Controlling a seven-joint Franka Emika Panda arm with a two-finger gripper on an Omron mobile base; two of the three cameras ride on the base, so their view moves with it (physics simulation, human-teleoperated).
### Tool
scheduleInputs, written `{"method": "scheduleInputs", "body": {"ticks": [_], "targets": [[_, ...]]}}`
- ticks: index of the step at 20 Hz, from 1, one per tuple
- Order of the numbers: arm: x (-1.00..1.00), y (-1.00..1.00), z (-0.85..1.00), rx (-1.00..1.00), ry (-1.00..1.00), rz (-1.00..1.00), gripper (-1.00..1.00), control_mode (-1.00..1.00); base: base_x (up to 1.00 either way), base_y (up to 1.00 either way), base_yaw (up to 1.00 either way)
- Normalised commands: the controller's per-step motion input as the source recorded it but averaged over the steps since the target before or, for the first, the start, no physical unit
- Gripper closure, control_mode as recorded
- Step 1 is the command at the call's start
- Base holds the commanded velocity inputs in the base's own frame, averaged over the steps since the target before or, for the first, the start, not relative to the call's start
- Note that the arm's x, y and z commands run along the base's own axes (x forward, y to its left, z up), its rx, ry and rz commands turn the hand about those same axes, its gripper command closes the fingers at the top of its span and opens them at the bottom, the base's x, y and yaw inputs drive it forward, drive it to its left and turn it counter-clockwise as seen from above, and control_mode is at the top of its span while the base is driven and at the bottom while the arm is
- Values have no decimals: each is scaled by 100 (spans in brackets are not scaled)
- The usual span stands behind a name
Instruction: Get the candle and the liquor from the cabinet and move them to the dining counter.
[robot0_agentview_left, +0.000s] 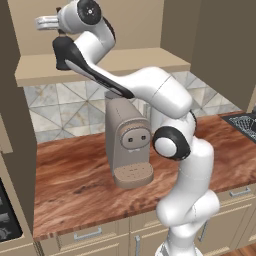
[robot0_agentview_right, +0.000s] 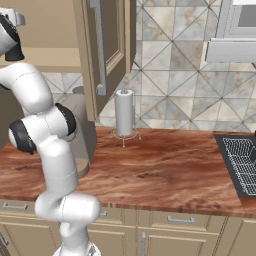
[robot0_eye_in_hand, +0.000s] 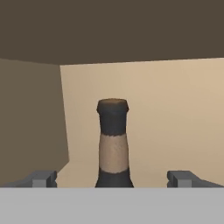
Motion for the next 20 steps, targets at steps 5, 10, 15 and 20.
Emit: {"method": "scheduleInputs", "body": {"ticks": [5,10,15,20], "targets": [[14,6,-10,0,0,1,100,-100,0,0,0],[12,1,-8,0,0,2,100,-100,0,0,0],[6,1,-7,0,0,1,100,-100,0,0,0],[0,2,0,0,1,0,100,-100,0,0,0]]}}
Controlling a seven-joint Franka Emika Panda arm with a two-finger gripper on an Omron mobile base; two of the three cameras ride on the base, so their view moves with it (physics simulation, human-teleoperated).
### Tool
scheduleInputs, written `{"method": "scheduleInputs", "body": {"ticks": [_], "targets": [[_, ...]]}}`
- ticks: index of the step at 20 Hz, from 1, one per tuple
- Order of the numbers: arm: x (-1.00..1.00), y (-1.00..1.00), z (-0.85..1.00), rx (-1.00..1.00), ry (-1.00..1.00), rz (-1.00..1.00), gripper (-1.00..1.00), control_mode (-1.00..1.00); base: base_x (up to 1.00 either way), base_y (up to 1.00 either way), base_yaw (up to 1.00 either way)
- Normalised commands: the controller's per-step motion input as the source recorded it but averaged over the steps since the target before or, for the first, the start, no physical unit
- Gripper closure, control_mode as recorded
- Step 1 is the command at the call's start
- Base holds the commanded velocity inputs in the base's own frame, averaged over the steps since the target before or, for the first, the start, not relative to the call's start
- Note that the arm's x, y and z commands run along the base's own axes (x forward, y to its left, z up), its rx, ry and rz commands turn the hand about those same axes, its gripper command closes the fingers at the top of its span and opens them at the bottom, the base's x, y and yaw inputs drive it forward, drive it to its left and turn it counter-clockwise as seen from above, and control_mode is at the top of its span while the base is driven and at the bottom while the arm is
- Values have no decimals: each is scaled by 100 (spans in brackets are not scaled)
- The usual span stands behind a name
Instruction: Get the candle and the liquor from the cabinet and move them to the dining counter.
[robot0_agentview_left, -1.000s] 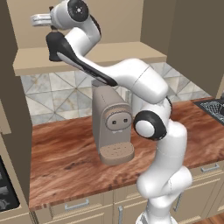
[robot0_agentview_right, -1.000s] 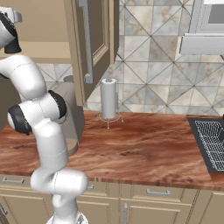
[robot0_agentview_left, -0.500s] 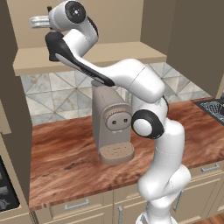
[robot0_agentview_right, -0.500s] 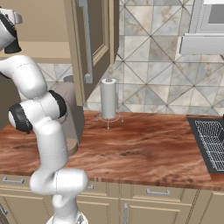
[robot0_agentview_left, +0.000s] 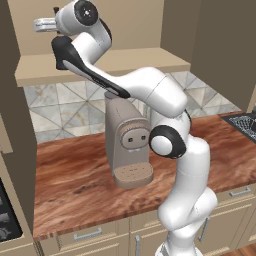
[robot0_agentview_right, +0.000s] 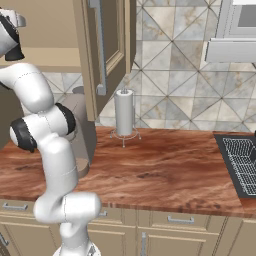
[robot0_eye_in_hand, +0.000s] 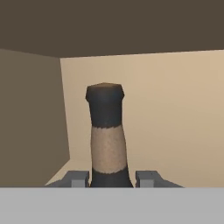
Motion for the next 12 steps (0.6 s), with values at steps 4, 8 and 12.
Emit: {"method": "scheduleInputs", "body": {"ticks": [4,8,12], "targets": [[0,0,0,0,0,0,100,-100,0,0,0],[0,0,0,0,0,0,100,-100,0,0,0],[0,0,-1,0,0,0,100,-100,0,0,0]]}}
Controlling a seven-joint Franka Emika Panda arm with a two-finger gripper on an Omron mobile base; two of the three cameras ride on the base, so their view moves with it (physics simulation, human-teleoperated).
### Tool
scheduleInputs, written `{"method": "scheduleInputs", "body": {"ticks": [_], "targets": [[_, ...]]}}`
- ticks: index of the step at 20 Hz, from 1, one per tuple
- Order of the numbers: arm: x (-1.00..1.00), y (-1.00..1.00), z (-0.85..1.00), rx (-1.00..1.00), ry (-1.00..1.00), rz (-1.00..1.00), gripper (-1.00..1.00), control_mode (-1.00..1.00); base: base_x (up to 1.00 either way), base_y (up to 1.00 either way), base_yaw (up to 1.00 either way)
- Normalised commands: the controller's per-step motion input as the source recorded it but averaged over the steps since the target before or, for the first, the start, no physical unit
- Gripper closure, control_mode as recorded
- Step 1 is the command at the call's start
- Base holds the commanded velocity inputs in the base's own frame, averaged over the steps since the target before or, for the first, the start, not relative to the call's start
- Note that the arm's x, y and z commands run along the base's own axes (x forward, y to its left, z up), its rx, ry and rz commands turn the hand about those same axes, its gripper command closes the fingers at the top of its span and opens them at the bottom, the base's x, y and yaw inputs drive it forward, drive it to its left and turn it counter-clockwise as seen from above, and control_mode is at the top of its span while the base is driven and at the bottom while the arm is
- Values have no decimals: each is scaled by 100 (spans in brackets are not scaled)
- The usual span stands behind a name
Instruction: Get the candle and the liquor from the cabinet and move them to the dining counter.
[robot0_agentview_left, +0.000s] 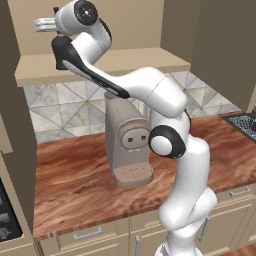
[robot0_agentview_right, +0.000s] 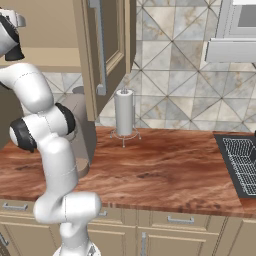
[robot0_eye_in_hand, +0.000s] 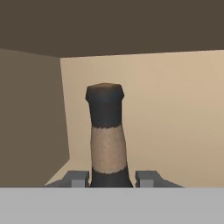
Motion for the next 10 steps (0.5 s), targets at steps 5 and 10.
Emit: {"method": "scheduleInputs", "body": {"ticks": [5,10], "targets": [[-22,0,-14,0,-1,0,100,-100,0,0,0],[-85,0,-3,1,-9,1,100,-100,0,0,0]]}}
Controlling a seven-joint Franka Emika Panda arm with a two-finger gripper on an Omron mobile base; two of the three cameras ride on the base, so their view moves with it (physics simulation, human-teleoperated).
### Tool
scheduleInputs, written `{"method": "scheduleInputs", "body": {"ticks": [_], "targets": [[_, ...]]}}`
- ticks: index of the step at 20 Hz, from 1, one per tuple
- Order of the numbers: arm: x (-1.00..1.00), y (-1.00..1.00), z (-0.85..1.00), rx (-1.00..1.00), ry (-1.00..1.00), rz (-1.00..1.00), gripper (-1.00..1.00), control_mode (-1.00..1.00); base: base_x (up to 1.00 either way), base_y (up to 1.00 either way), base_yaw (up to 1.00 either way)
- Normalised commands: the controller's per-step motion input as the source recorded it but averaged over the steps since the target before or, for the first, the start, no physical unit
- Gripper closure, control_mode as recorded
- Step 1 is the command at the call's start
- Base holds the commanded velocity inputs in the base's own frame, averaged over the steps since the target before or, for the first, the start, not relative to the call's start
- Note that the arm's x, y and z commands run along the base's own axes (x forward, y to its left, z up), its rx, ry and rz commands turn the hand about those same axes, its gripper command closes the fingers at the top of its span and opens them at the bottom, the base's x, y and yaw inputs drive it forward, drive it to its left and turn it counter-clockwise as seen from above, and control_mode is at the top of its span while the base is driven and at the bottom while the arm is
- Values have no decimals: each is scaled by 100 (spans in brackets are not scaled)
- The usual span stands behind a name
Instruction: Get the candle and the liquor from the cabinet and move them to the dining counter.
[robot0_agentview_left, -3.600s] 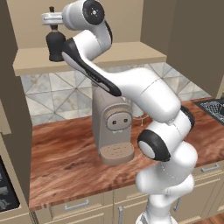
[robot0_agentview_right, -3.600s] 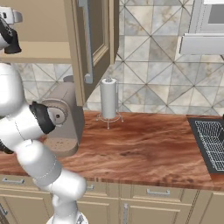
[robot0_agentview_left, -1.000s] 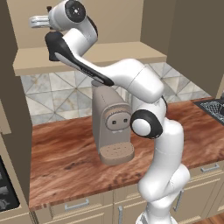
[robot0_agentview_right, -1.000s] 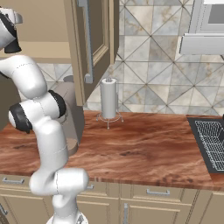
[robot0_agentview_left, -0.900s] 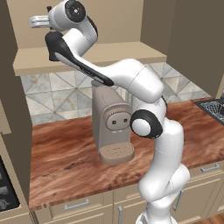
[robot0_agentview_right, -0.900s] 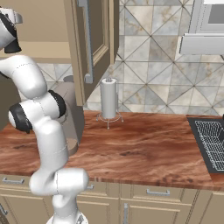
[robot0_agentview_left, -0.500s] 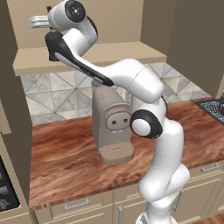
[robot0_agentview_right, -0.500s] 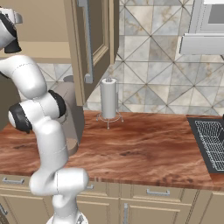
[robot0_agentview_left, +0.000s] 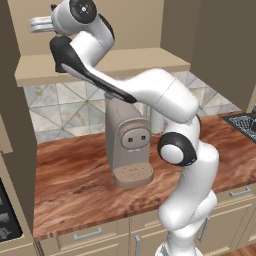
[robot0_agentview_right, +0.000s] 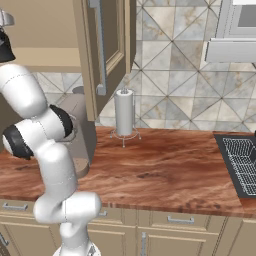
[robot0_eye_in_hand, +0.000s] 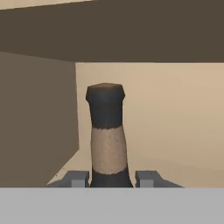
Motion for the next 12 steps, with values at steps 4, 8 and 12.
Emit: {"method": "scheduleInputs", "body": {"ticks": [4,8,12], "targets": [[-100,-6,0,2,-7,11,100,-100,0,0,0],[-100,-49,-1,1,-1,20,100,-100,0,0,0],[-100,-60,-12,2,0,21,100,-100,0,0,0]]}}
